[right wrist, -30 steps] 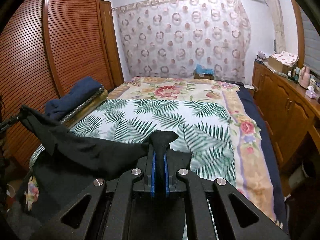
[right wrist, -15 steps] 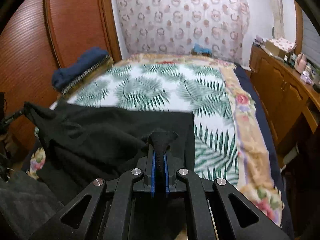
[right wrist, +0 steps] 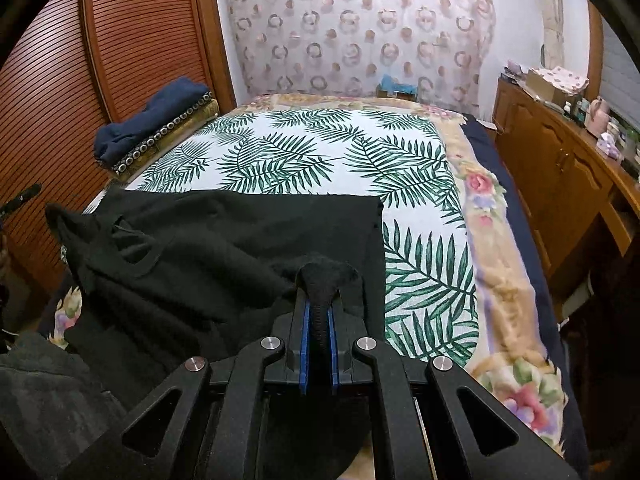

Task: Fold small clothes
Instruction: 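Lift the black T-shirt with both grippers and fold it over onto itself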

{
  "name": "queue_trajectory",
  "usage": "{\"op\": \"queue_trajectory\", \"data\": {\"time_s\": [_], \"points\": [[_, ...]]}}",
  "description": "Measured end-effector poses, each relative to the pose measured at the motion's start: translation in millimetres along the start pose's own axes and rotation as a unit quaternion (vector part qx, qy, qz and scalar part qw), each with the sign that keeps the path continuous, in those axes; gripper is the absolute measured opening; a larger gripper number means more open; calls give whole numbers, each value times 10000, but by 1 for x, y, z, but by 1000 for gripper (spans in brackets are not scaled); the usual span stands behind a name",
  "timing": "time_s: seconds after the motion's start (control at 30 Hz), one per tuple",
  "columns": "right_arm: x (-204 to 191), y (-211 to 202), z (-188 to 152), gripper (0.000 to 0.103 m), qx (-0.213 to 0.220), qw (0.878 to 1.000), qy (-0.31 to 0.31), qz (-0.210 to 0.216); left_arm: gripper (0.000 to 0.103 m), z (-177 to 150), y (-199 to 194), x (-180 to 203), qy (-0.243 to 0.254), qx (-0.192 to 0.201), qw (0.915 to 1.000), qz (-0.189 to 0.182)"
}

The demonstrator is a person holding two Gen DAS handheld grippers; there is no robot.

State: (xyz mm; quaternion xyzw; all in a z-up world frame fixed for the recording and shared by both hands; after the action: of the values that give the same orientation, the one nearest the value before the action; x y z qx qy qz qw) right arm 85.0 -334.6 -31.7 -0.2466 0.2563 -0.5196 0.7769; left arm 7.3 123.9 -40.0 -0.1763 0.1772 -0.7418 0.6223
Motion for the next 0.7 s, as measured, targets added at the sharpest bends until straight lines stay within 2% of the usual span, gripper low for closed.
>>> {"op": "queue_trajectory", "data": {"time_s": [0.03,0.1,0.17,0.3,0.4,0.47,0.7], "points": [[0,-1,0,9,14,10000,-3,-3,73,1,3,-2,-41,-15,10000,9],[1,-1,-1,9,35,10000,-35,-17,79,4,11,-5,-120,-36,9999,-56],[2,-4,0,9,62,10000,-61,2,80,3,27,-8,-177,-198,9995,-154],[2,-7,4,12,119,9998,-143,-15,80,1,55,-11,-66,-472,9989,-30],[4,-10,9,28,195,9996,-180,-90,80,-7,86,-17,-30,-892,9959,158],[6,-11,13,47,245,9996,-110,-38,80,-10,100,-21,-24,-1018,9946,198],[18,13,31,50,350,9993,-71,-104,80,-10,131,-28,75,-1292,9912,277]]}}
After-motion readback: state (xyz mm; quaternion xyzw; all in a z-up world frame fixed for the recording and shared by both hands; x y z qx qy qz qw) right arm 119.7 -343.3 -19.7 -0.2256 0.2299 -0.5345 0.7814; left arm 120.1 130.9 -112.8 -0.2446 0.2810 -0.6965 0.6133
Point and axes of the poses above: each gripper's, at about its wrist camera, not at the fingertips, and y roughly the way its jaws point, x to its right, z to its top, the point moved 7 cm from there along y, roughly the way its jaws point, and after that the axes turned 7 degrees about y, right-handed, at the moved point
